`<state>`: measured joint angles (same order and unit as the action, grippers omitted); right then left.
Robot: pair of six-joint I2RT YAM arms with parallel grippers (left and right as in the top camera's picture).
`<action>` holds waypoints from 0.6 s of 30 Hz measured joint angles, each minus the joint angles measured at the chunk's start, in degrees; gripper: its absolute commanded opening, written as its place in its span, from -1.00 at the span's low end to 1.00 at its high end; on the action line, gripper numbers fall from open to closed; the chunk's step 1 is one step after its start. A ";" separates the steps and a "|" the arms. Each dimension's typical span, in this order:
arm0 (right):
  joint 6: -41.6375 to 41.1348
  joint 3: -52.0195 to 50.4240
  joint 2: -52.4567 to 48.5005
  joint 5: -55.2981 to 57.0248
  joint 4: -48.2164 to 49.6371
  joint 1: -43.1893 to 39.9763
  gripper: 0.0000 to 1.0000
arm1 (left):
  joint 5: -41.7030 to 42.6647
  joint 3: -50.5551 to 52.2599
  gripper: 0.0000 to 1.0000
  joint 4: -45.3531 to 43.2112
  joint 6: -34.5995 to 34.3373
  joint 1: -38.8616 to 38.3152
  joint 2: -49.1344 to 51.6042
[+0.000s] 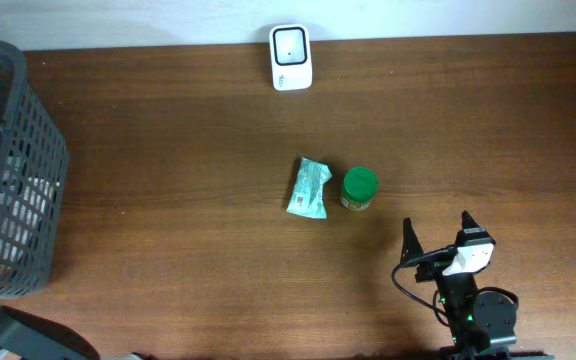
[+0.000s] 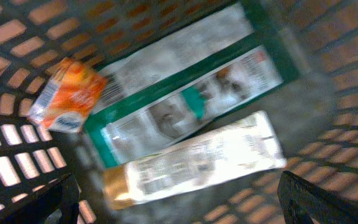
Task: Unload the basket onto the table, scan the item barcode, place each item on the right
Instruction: 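Reach the left gripper into the basket and grasp the white Pantene tube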
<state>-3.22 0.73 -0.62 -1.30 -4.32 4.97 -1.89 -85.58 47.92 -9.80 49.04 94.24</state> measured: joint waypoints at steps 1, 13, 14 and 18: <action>0.00 0.00 0.00 0.00 0.00 0.00 0.97 | 0.04 0.37 0.99 -0.31 1.99 1.20 0.76; -0.02 0.00 0.00 0.00 0.00 0.00 0.97 | 8.68 0.48 0.75 -0.83 30.56 3.50 15.37; 0.04 0.00 0.00 0.00 0.00 0.00 0.97 | 8.98 0.48 0.75 -0.74 30.86 3.50 16.00; -0.02 0.00 0.00 0.00 0.00 0.00 0.97 | 10.62 0.52 0.73 -0.55 31.54 3.50 19.80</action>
<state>-3.25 0.73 -0.62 -1.30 -4.32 4.97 8.73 -85.06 47.37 21.74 52.53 114.04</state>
